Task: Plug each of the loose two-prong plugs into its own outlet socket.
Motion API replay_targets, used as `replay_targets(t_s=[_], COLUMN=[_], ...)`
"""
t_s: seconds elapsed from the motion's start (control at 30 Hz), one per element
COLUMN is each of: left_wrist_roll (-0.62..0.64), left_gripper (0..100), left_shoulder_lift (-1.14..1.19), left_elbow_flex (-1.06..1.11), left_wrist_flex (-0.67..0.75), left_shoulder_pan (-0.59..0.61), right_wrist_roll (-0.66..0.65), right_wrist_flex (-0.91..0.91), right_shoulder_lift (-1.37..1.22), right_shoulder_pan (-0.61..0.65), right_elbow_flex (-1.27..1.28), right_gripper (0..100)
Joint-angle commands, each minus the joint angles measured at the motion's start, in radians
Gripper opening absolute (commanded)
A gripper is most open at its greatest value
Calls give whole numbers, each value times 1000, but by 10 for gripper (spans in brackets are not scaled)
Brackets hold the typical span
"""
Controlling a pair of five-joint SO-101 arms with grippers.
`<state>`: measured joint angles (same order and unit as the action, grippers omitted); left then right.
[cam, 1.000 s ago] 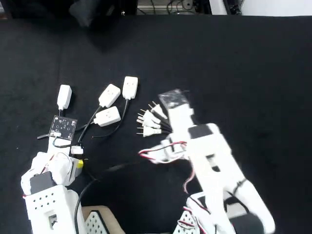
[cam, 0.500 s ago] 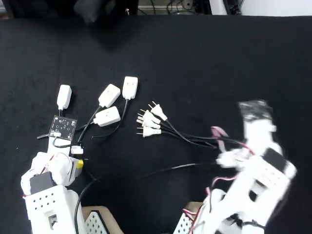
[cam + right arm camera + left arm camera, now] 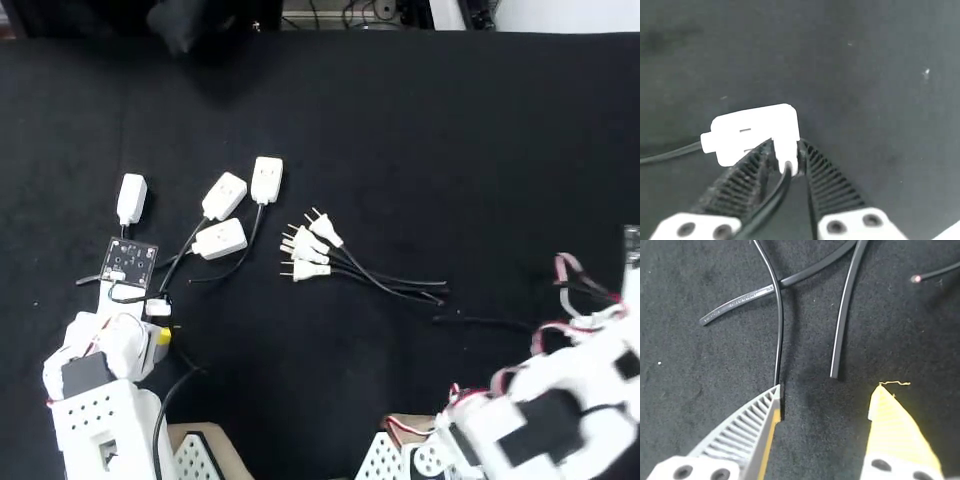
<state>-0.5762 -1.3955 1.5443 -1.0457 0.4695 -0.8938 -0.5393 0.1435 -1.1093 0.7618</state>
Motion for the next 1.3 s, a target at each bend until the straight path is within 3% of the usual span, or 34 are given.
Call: replay_targets(t_s=[0.0, 0.3, 0.47, 0.53, 0.67, 0.83, 0.93, 1.07, 1.27], left_wrist_roll=[-8, -8, -8, -8, -8, -8, -8, -6, -6], left_gripper=[278, 278, 278, 278, 278, 278, 278, 278, 278], left_shoulder_lift=[0, 0, 0, 0, 0, 0, 0, 0, 0], left_elbow_flex=[-7, -7, -5, -5, -5, -5, -5, -5, -5], left_wrist_flex=[12, 12, 12, 12, 12, 12, 11, 11, 11], left_shoulder_pan=[-13, -16, -33, -33, -31, -27, -25, -25, -25], right_wrist_roll=[12, 12, 18, 40, 176, 247, 307, 537, 899], right_wrist_flex=[-48, -61, -204, -287, -496, -962, -1218, -1220, -1143], right_shoulder_lift=[-176, -432, -364, -306, -131, 102, 216, 358, 424], right_shoulder_pan=[-55, -109, -120, -115, -86, 3, 130, 404, 1082], right_elbow_flex=[-197, -352, -351, -352, -401, -524, -593, -558, -437], right_gripper=[14, 41, 395, 492, 446, 374, 351, 335, 287])
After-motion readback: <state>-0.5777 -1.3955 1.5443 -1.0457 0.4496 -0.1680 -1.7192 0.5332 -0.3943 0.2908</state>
